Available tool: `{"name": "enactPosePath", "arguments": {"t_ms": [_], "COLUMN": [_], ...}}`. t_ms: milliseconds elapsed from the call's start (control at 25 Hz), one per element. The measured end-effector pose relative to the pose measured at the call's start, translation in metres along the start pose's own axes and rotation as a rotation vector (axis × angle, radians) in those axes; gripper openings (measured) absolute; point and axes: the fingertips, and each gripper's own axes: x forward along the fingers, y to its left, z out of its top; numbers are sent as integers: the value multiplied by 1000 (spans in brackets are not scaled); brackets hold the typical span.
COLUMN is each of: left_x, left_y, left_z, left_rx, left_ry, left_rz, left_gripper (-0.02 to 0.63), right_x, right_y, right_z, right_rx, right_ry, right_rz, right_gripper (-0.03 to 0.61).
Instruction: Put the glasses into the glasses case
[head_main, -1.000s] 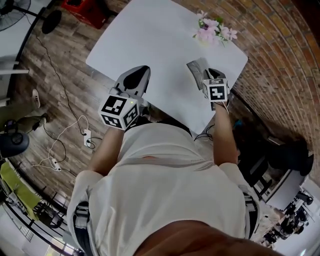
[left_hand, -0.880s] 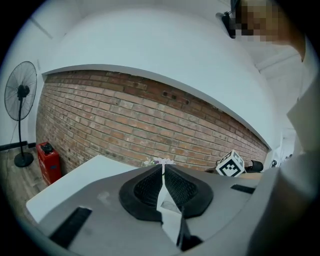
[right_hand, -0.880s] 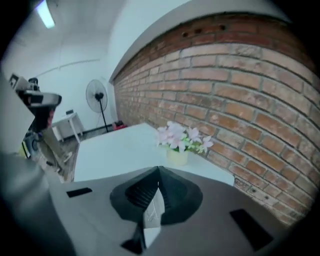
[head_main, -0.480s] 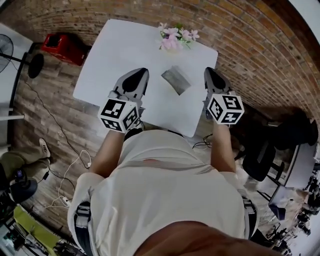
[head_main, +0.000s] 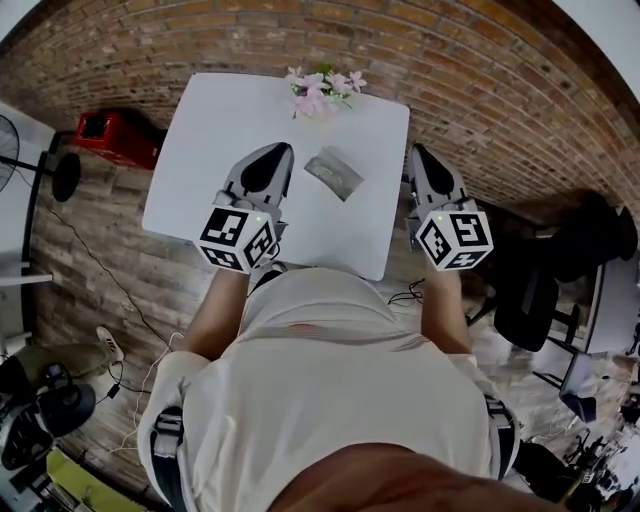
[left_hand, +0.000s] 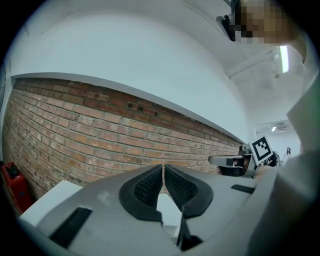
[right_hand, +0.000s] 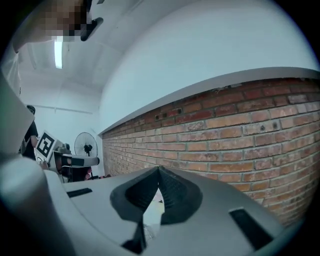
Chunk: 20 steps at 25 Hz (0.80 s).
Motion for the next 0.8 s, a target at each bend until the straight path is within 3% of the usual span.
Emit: {"name": "enactPosePath", "arguments": {"t_ms": [800], "left_x": [-17], "left_y": [5], "left_z": [-7], "left_rx": [-12], "left_ry": [14], "left_rz": [46], "left_gripper": [26], "right_x": [14], "right_y": [25], "right_z": [-18], "right_rx": [-32], "right_ry": [65], "right_rz": [101], "right_gripper": [52]}}
